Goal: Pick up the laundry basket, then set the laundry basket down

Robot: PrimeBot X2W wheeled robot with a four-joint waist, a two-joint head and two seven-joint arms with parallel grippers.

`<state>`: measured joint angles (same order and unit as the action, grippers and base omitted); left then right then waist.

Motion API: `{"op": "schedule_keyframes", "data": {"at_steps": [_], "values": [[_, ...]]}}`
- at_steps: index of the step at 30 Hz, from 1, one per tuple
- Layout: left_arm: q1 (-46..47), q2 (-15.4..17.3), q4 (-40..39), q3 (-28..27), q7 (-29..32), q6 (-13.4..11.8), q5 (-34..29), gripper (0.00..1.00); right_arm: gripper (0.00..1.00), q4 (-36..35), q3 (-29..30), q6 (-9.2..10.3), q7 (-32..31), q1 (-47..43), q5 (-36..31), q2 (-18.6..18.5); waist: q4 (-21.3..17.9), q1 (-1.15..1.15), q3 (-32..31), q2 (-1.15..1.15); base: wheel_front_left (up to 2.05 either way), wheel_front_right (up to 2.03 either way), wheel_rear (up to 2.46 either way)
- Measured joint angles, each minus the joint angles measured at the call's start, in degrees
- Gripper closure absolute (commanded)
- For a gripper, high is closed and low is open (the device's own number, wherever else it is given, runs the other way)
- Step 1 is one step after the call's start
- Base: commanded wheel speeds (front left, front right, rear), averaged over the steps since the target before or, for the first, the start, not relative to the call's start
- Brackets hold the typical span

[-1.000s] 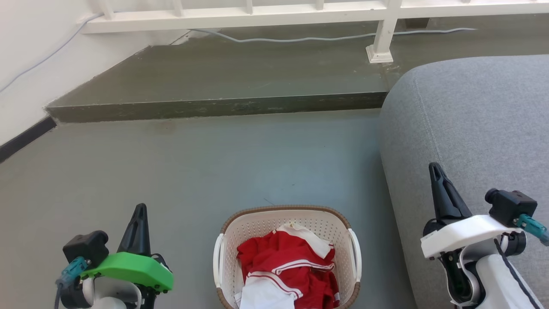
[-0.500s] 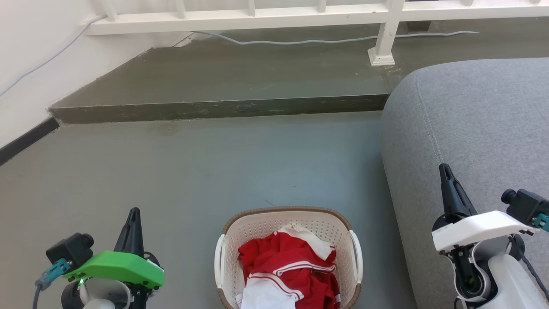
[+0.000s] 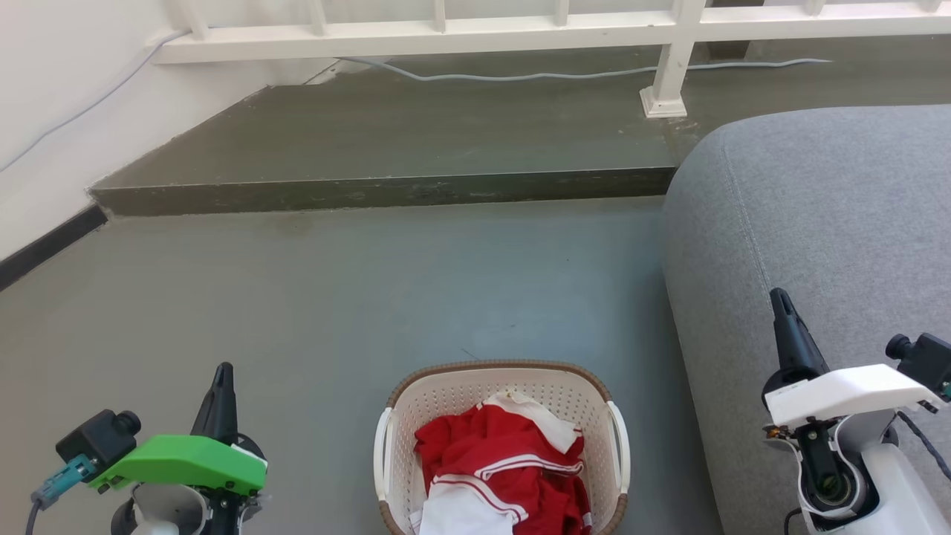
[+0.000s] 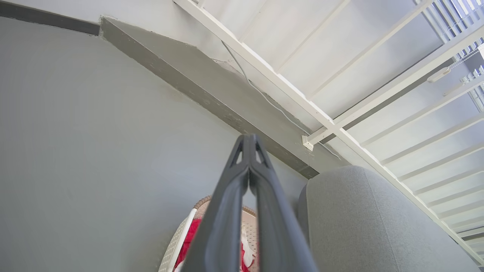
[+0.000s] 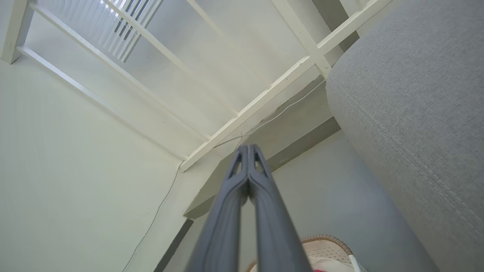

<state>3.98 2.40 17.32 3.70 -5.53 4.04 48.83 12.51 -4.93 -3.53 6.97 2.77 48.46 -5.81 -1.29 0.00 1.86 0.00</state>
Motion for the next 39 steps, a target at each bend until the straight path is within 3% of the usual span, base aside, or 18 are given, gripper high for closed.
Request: {"op": "schedule_keyframes", "data": {"at_steps": [39], "values": [[0.03, -0.11, -0.87, -5.49, 7.67, 1.58, 26.4, 1.0, 1.0, 2.29, 7.06, -2.01, -7.66, 0.25, 27.54, 1.78, 0.82, 0.0, -1.08, 0.0, 0.0, 0.0, 0.0]]}}
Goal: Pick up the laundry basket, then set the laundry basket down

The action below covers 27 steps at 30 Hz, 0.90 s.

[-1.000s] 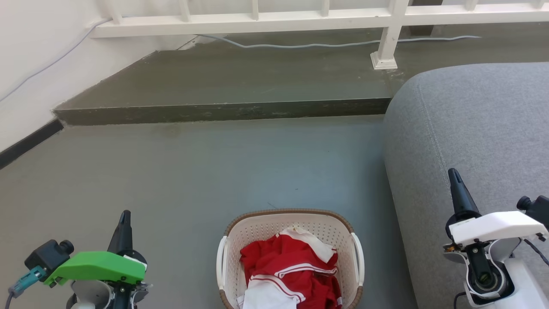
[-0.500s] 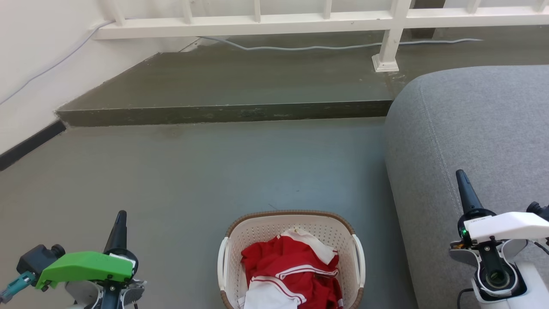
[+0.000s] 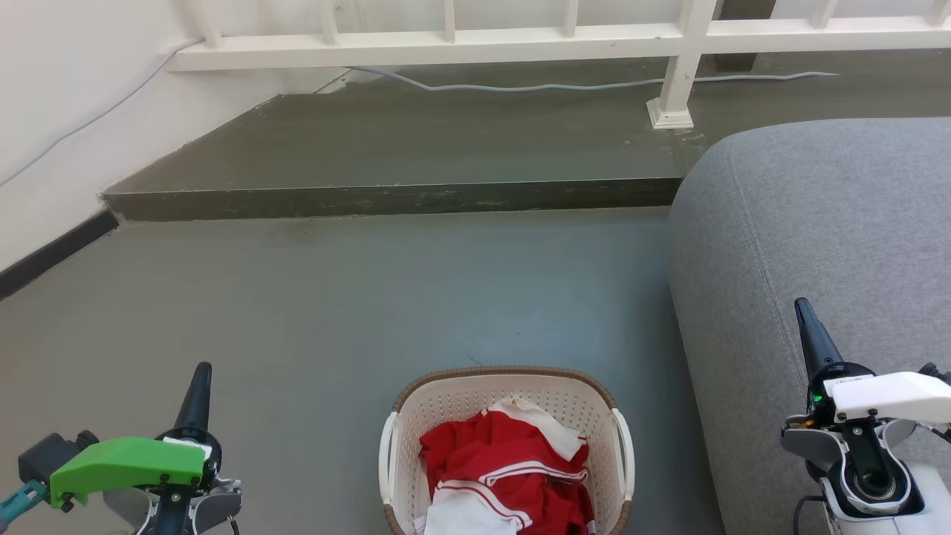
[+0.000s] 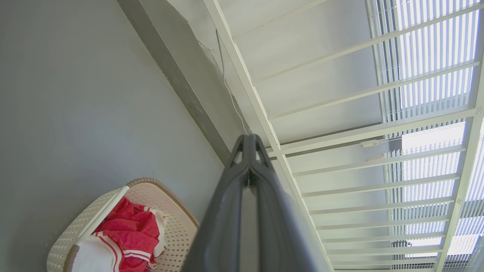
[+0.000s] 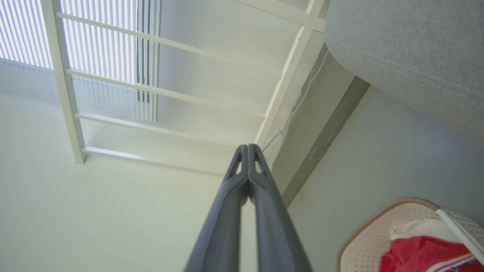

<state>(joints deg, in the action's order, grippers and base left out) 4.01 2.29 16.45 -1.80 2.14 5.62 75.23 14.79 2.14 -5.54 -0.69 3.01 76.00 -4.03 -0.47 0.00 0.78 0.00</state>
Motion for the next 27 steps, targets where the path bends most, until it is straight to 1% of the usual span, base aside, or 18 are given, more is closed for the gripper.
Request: {"op": "schedule_keyframes", "data": {"at_steps": [13, 17, 24, 27], "values": [[0.02, -0.08, -0.18, -1.72, 2.38, 0.67, 7.9, 1.0, 1.0, 0.49, 2.21, -0.52, -2.18, 0.08, 8.39, 0.45, 0.24, 0.0, -0.32, 0.0, 0.0, 0.0, 0.0], [0.02, -0.13, -0.2, -2.07, 2.96, 0.97, 10.69, 1.0, 1.0, 0.63, 3.01, -0.99, -3.0, 0.09, 11.06, 0.51, 0.32, 0.0, -0.43, 0.0, 0.0, 0.0, 0.0], [0.04, -0.16, -0.25, -3.15, 4.42, 1.26, 15.24, 1.0, 1.0, 0.91, 4.17, -1.02, -4.44, 0.13, 15.92, 0.77, 0.46, 0.0, -0.62, 0.0, 0.0, 0.0, 0.0], [0.04, -0.16, -0.27, -3.38, 4.46, 1.26, 16.27, 1.0, 1.0, 0.99, 4.45, -1.18, -4.47, 0.13, 16.37, 0.81, 0.47, 0.0, -0.63, 0.0, 0.0, 0.0, 0.0]]}}
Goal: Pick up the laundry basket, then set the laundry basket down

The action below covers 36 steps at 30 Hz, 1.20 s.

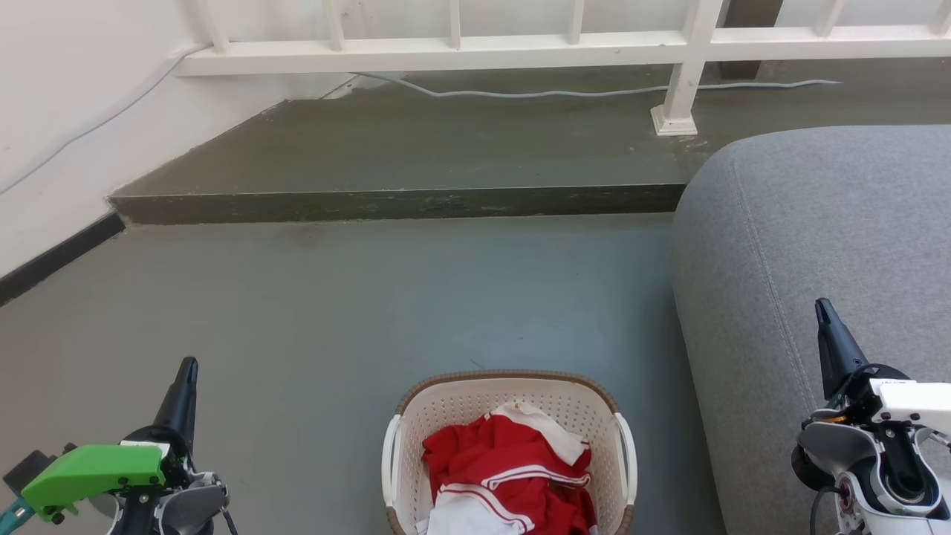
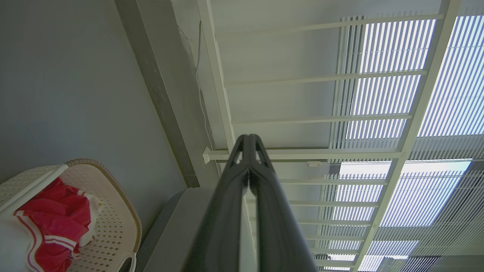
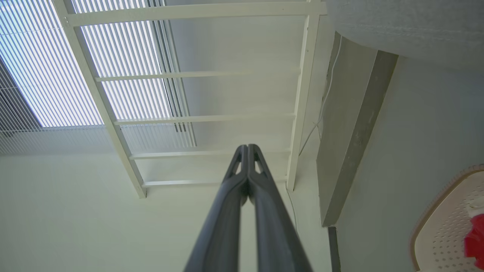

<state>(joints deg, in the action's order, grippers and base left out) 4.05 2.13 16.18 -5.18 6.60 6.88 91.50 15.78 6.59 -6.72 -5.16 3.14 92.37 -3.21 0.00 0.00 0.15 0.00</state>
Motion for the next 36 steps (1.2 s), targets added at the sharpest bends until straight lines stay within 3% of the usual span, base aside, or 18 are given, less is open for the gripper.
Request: {"op": "schedule_keyframes", "data": {"at_steps": [36], "values": [[0.0, -0.01, -0.14, 0.02, 0.0, 0.01, 0.02, 1.0, 1.0, 0.0, 0.11, 0.0, -0.01, 0.15, 0.0, 0.03, 0.0, 0.0, 0.01, 0.0, 0.0, 0.0, 0.0]]}}
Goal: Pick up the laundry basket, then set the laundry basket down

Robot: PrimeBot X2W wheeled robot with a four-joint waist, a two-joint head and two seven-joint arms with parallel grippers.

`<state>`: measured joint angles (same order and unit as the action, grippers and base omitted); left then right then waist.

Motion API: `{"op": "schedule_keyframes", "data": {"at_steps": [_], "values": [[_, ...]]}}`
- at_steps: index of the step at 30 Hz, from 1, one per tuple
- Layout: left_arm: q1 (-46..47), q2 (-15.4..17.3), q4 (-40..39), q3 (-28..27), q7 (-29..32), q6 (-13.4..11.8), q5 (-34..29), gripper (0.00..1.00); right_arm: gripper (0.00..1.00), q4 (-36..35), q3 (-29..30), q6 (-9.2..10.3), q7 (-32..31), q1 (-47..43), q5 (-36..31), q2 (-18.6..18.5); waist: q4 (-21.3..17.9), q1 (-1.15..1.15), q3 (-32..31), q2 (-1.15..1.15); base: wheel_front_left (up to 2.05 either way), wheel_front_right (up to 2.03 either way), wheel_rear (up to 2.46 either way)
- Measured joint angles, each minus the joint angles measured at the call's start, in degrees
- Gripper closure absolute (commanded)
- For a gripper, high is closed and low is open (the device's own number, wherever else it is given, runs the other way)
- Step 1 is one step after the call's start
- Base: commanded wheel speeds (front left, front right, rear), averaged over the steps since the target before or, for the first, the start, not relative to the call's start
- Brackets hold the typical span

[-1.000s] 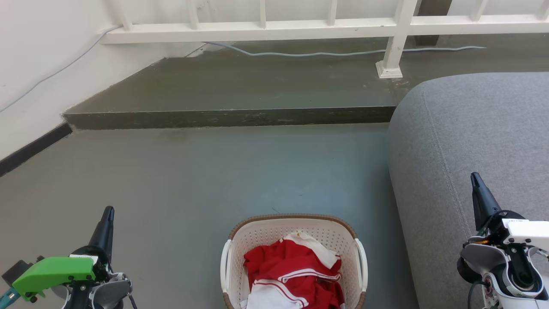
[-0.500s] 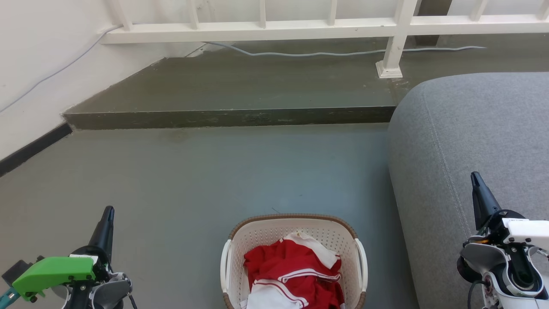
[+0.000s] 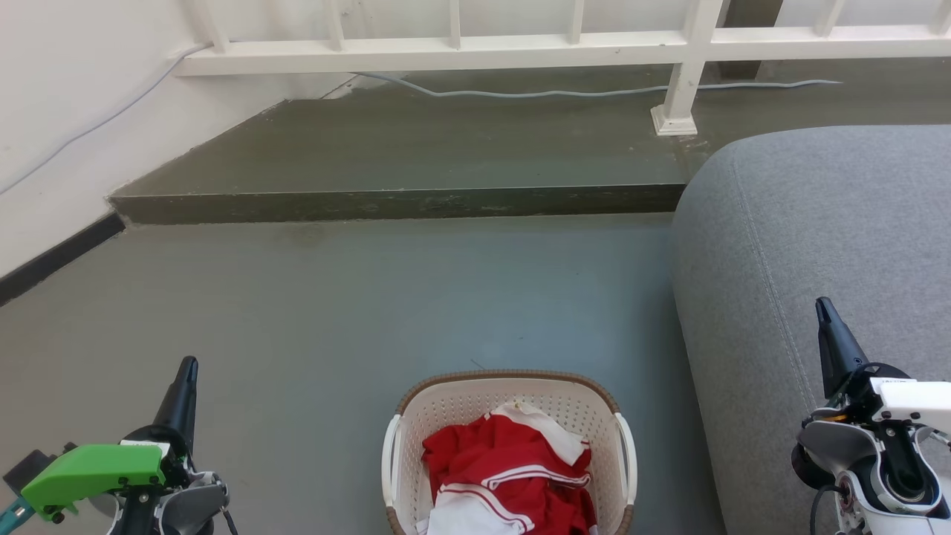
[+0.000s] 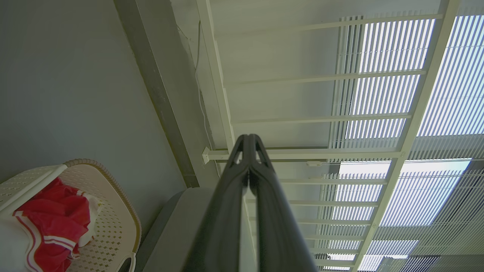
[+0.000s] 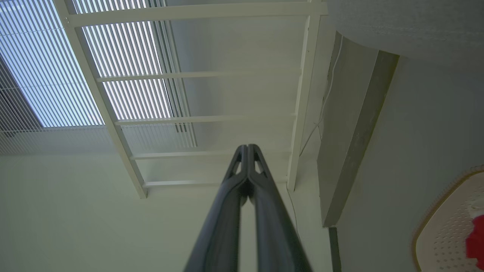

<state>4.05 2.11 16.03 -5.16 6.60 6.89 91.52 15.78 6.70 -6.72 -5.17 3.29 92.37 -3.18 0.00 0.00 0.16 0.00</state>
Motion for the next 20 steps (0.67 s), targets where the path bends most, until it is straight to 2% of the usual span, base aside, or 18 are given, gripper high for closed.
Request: {"op": "schedule_keyframes", "data": {"at_steps": [20], "values": [[0.0, 0.0, -0.08, 0.02, -0.01, 0.0, 0.0, 1.0, 1.0, 0.0, 0.04, -0.01, 0.0, 0.01, 0.0, 0.07, 0.0, 0.0, 0.0, 0.0, 0.0, 0.0, 0.0]]}}
